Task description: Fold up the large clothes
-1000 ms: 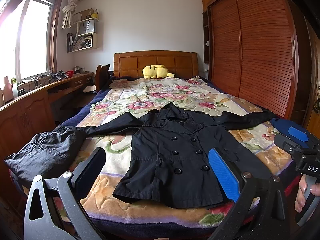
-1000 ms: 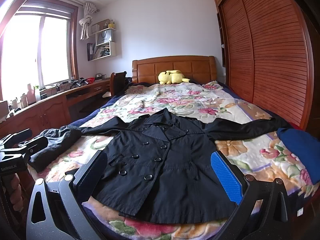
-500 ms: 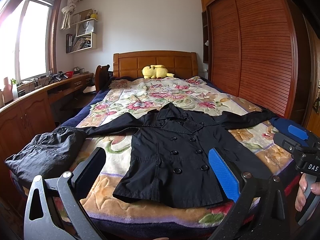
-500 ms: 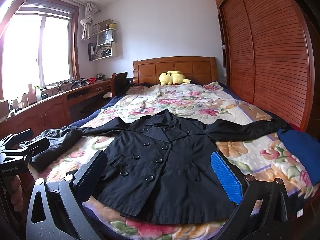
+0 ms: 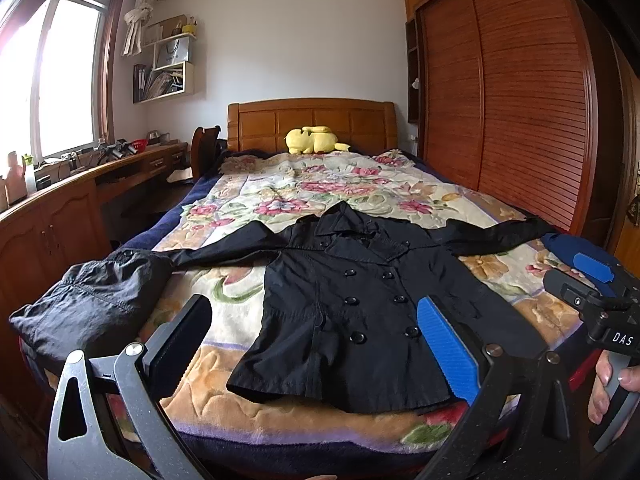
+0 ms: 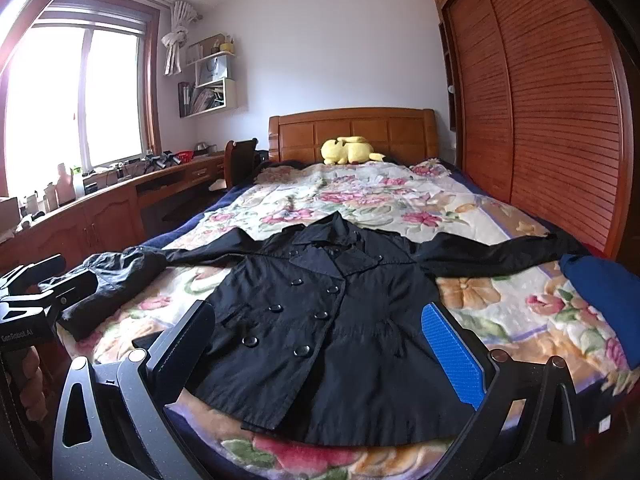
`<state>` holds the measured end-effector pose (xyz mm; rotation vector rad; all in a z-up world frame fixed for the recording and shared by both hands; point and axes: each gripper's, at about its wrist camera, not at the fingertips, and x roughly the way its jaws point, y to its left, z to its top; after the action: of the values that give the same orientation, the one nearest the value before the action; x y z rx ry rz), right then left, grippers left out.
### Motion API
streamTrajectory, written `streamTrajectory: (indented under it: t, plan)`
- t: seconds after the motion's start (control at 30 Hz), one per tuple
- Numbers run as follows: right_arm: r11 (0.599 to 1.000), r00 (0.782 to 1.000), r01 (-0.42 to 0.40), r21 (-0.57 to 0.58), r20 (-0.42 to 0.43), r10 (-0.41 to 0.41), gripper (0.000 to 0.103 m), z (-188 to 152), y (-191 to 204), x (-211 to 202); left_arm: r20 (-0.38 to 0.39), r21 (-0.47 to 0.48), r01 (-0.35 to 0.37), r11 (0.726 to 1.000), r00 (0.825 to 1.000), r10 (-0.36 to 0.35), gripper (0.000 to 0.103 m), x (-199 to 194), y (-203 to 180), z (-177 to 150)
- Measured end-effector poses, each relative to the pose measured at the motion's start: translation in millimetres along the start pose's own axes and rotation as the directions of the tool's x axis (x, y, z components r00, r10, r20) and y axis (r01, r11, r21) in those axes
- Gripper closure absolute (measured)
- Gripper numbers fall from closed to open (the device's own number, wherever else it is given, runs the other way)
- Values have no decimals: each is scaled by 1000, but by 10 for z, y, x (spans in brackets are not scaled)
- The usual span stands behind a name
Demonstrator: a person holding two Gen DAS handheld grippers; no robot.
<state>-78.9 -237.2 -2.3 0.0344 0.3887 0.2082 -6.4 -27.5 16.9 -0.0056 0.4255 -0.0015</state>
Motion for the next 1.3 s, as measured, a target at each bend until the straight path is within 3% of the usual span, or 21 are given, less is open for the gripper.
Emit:
streamTrajectory:
  t: [0.6, 1.3]
  plan:
    - [999, 998, -29, -31, -57, 27, 0, 19, 34, 505, -54, 10, -22, 1000, 998, 23, 0, 595, 321, -212]
    - [992, 985, -110, -68, -142, 99, 0, 238, 78, 1768, -150, 31, -77, 997, 985, 81, 0, 1639, 789, -235]
